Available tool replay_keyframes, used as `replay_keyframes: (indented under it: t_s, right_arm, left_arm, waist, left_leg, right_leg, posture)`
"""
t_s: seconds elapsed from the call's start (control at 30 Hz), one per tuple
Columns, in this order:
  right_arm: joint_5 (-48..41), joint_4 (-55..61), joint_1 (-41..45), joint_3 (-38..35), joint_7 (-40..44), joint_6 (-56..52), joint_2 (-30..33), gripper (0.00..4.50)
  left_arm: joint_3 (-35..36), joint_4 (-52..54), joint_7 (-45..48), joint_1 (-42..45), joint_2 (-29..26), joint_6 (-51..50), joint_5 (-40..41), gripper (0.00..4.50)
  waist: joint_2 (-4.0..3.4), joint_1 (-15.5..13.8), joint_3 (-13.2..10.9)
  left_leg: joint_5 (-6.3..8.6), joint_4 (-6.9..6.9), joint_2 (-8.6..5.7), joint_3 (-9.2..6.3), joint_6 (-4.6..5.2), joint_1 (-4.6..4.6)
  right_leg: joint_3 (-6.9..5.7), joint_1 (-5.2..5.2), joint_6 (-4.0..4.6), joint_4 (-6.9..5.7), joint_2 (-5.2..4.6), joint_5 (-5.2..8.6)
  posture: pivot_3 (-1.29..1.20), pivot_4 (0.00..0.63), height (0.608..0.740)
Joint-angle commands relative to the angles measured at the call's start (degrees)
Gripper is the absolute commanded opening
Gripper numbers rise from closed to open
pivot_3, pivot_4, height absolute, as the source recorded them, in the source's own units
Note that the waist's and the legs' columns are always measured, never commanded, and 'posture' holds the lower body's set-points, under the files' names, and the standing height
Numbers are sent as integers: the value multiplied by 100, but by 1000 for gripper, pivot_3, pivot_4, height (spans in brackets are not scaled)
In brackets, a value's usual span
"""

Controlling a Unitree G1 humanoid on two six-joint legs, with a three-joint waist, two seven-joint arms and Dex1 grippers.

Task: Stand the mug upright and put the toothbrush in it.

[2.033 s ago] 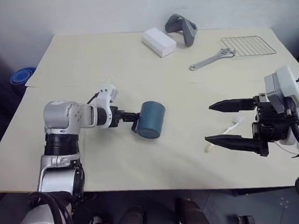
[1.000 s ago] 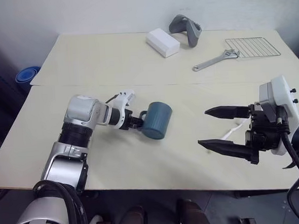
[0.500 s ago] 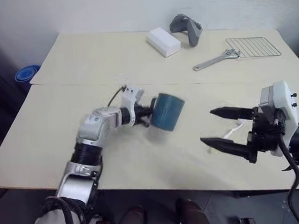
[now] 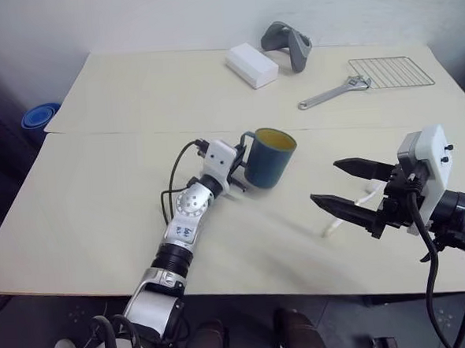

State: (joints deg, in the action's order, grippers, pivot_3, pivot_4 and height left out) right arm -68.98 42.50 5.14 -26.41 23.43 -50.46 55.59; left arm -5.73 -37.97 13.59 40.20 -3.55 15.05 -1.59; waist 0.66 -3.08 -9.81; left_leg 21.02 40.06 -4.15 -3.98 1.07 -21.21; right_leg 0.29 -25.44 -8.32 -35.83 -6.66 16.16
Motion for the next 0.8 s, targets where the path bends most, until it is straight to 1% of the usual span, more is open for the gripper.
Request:
replay_keyframes:
  t_s: [0.03,0.1,0.2,0.27,0.3,0.33,0.43,0.47,0.57,0.6,0.7,0.8]
  right_arm:
    - [-147,83,-41,-240,-34,52,69,4500]
    - [-157,93,-64,-265,-33,49,85,4500]
    - [-76,26,-124,-336,66,40,159,4500]
    - [-66,-53,-125,-346,93,55,167,4500]
    - [-71,-86,-120,-344,94,64,157,4500]
    - [-32,-106,-89,-278,78,87,128,4500]
    - [72,-128,57,-7,-25,156,-4,4500]
    - [87,-132,83,37,-36,167,-28,4500]
    - [151,-106,140,164,-123,187,-112,4500]
    - [201,-98,117,180,-167,185,-134,4500]
    - [377,-127,-26,152,-447,104,-212,4500]
    - [471,-159,-140,103,-1132,-60,-387,4500]
  left_arm:
    - [99,-371,-36,173,-27,355,-22,39]
    - [119,-474,-15,172,-24,451,-9,39]
    - [-24,-232,517,-39,-105,620,69,730]
    - [-38,126,699,-214,-209,599,105,1387]
    - [-28,276,724,-279,-257,566,101,1541]
    - [-5,459,793,-357,-327,465,122,1867]
    - [129,982,995,-548,-565,-23,260,2578]
    - [152,1117,1023,-590,-613,-151,286,2928]
    - [263,1914,1287,-830,-964,-766,467,3696]
    - [299,2254,1486,-938,-1133,-1047,604,3865]
    - [388,3215,2264,-1200,-1729,-2047,1186,3865]
    - [427,4100,3424,-1233,-2653,-3142,1957,3865]
  waist:
    - [0,-2,0]
    - [0,2,0]
    - [0,10,1]
    - [-1,17,1]
    - [0,17,1]
    - [0,19,1]
    - [0,25,1]
    - [-1,28,1]
    - [-2,29,1]
    - [-2,30,1]
    - [-2,57,1]
    - [-4,75,1]
  left_leg:
    - [0,0,1,0,0,1]
    - [0,1,0,-1,1,1]
    - [0,0,0,0,1,1]
    - [0,-1,1,0,1,2]
    - [0,-1,2,0,1,2]
    - [0,0,2,-1,1,2]
    - [0,0,3,-2,1,1]
    - [0,0,4,-2,1,2]
    - [0,-1,4,-4,1,2]
    - [0,-1,4,-5,0,1]
    - [0,-3,7,-7,0,0]
    - [0,-1,8,-10,-1,-1]
  right_leg:
    - [0,0,0,0,0,0]
    - [0,0,0,-1,-1,0]
    - [0,0,0,-2,0,0]
    - [0,0,0,-2,0,0]
    - [0,0,0,-1,1,0]
    - [0,0,0,-1,0,0]
    - [0,0,0,-1,0,0]
    - [0,0,0,-2,0,0]
    - [0,0,0,-2,0,0]
    - [0,0,0,0,0,0]
    - [0,-2,0,-1,1,0]
    - [0,-2,1,-2,1,0]
  posture:
    - [0,150,740]
    - [0,150,740]
    - [0,150,740]
    - [0,150,740]
    - [0,150,740]
    - [0,150,740]
    - [0,150,740]
    - [0,150,740]
    - [0,150,740]
    - [0,150,740]
    - [0,150,740]
    - [0,150,740]
